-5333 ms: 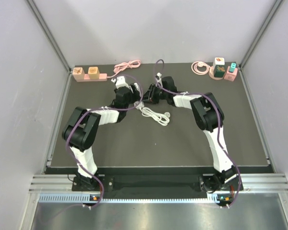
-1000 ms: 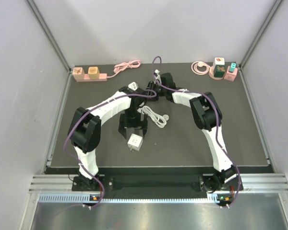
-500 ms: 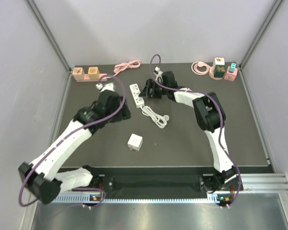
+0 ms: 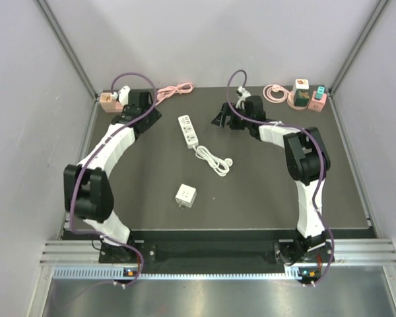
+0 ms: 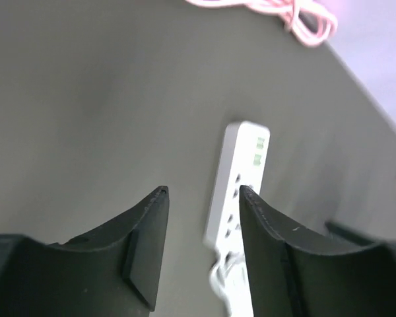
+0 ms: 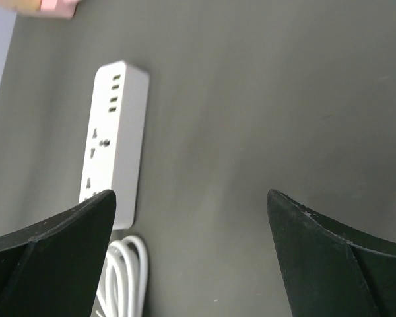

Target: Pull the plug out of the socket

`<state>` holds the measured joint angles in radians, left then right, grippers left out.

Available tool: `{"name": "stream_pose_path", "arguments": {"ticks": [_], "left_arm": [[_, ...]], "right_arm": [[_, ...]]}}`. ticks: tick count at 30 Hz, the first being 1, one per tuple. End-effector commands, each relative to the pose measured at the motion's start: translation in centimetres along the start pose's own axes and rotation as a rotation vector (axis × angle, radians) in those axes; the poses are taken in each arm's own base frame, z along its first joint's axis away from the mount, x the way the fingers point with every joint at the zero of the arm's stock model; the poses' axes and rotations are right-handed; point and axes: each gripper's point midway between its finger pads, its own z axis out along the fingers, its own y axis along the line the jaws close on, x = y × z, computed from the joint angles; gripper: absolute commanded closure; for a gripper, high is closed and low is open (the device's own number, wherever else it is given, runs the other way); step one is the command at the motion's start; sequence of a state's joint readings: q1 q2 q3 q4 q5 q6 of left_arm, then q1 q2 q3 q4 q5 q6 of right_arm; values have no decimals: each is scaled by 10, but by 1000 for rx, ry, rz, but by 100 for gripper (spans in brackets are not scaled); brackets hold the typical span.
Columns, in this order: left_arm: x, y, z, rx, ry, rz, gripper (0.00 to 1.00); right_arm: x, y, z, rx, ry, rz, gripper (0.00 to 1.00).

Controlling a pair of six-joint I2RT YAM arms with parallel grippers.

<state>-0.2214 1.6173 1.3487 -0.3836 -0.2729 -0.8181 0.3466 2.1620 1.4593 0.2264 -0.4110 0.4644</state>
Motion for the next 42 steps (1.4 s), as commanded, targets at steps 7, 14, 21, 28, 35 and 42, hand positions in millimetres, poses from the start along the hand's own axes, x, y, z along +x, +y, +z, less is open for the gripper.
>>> {"name": "stream_pose_path", "arguments": {"ticks": [7,14,21,28,35,42], "left_arm": [[-7,-24,129,82,-79,-507,50],[-23,-17,193,11,-219,-596,47],[-35,0,224,-50,-299,-650,34],[-32,28,250,-119,-336,-715,34],[-35,27,269,-109,-328,-675,44],[-19,32,275,-100,-284,-636,90]], "right_arm": [[-59,-9,-17,-32,-157,21,5],[-59,-5,-13,-78,-160,51,5],[-61,-4,-10,-95,-165,68,5],[-61,-3,-10,-101,-164,72,5],[-59,-5,-5,-95,-153,82,5],[-58,-1,0,-88,-141,66,4]]}}
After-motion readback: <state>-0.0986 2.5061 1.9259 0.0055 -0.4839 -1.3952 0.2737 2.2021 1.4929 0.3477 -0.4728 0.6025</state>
